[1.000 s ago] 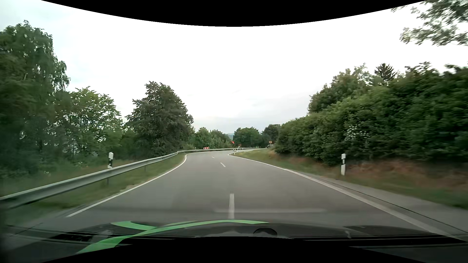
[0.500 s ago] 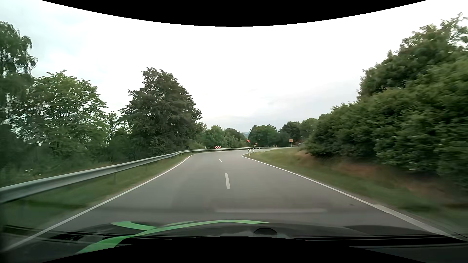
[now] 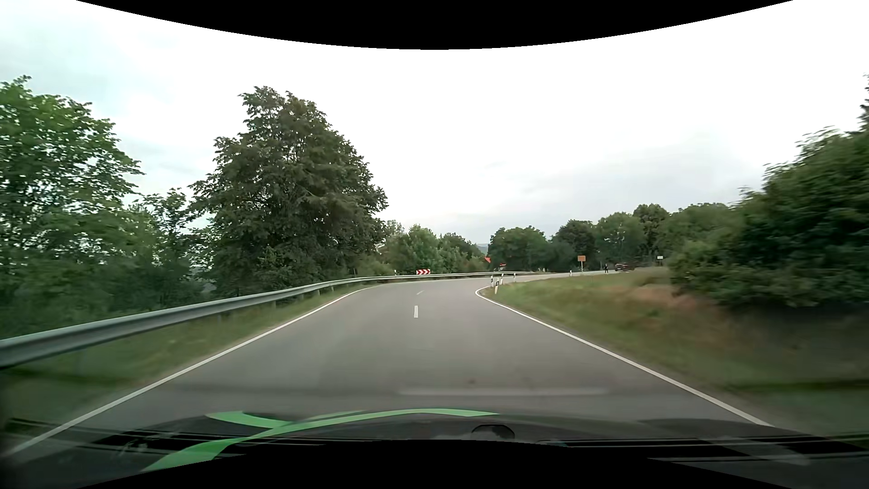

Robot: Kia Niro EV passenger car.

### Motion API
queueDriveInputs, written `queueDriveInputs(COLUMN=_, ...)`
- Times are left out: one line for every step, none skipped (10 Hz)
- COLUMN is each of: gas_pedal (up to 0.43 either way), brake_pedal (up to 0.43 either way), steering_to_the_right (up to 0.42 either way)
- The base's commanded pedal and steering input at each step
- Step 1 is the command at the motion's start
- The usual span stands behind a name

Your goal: Follow the waypoints while adhering to traffic rules and regulations

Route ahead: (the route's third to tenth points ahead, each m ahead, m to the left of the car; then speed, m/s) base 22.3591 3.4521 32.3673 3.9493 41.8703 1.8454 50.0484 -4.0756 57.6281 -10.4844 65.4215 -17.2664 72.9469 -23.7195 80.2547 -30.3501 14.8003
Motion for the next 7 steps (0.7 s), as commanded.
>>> queueDriveInputs(gas_pedal=0.000, brake_pedal=0.000, steering_to_the_right=-0.026)
queueDriveInputs(gas_pedal=0.000, brake_pedal=0.000, steering_to_the_right=-0.020)
queueDriveInputs(gas_pedal=0.000, brake_pedal=0.000, steering_to_the_right=-0.016)
queueDriveInputs(gas_pedal=0.000, brake_pedal=0.116, steering_to_the_right=-0.009)
queueDriveInputs(gas_pedal=0.000, brake_pedal=0.189, steering_to_the_right=-0.004)
queueDriveInputs(gas_pedal=0.000, brake_pedal=0.207, steering_to_the_right=-0.001)
queueDriveInputs(gas_pedal=0.000, brake_pedal=0.232, steering_to_the_right=0.002)
